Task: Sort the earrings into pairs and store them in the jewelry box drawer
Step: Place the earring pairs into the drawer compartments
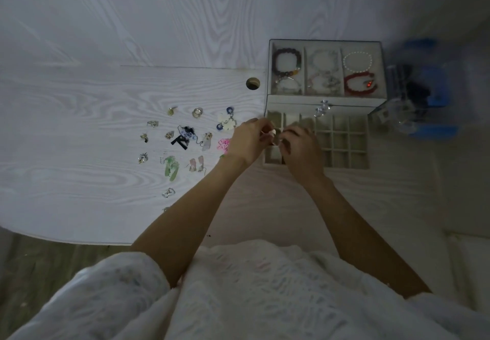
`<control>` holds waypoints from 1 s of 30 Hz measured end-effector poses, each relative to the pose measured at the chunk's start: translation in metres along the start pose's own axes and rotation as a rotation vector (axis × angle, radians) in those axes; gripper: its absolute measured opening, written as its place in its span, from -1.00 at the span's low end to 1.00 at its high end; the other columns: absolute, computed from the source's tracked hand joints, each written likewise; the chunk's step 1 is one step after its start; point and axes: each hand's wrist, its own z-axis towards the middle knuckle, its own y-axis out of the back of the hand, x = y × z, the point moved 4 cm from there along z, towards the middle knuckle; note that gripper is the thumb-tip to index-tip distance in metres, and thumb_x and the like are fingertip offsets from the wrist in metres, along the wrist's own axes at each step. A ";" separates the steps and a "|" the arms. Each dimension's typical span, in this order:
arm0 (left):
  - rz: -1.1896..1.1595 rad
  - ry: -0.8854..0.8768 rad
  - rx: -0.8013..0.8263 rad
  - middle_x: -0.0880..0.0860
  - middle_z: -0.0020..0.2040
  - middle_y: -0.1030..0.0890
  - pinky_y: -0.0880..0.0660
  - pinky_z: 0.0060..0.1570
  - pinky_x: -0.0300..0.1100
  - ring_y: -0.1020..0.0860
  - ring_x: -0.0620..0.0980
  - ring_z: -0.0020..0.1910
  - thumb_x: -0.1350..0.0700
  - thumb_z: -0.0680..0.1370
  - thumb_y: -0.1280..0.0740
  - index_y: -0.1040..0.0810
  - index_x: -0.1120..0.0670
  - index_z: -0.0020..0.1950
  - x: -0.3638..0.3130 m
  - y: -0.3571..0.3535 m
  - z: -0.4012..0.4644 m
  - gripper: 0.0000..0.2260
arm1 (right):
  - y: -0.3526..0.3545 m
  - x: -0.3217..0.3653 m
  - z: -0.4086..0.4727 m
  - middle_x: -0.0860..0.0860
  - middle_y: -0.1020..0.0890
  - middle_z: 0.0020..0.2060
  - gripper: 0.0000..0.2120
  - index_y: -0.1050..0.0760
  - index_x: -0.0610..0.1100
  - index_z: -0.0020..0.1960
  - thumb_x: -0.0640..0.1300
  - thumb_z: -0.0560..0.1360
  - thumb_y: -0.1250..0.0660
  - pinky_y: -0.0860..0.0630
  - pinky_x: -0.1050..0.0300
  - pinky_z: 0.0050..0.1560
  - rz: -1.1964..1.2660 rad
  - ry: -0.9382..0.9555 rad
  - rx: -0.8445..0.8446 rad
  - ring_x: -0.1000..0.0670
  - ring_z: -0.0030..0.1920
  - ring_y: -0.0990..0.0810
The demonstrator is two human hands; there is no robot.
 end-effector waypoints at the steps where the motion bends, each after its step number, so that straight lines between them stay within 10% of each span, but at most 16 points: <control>1: -0.016 0.008 -0.006 0.12 -0.08 -0.63 -0.52 -0.14 -0.08 -0.59 0.06 -0.18 0.15 0.47 -0.38 -0.58 0.13 -0.02 0.000 0.000 0.002 -0.88 | 0.001 0.000 0.000 -0.11 -0.59 -0.06 -0.91 -0.60 -0.16 -0.11 -0.22 0.44 -0.32 -0.37 0.04 -0.01 0.034 -0.001 -0.006 -0.16 -0.03 -0.48; 30: 0.254 -0.207 -0.036 0.11 0.00 -0.60 -0.50 -0.13 -0.04 -0.50 0.16 0.01 0.17 0.47 -0.37 -0.63 0.08 0.03 0.000 0.009 -0.036 -0.84 | -0.002 -0.004 -0.007 -0.12 -0.53 0.06 -0.75 -0.59 -0.08 0.07 -0.24 0.43 -0.27 -0.39 -0.02 0.08 -0.044 0.058 0.013 -0.17 0.08 -0.45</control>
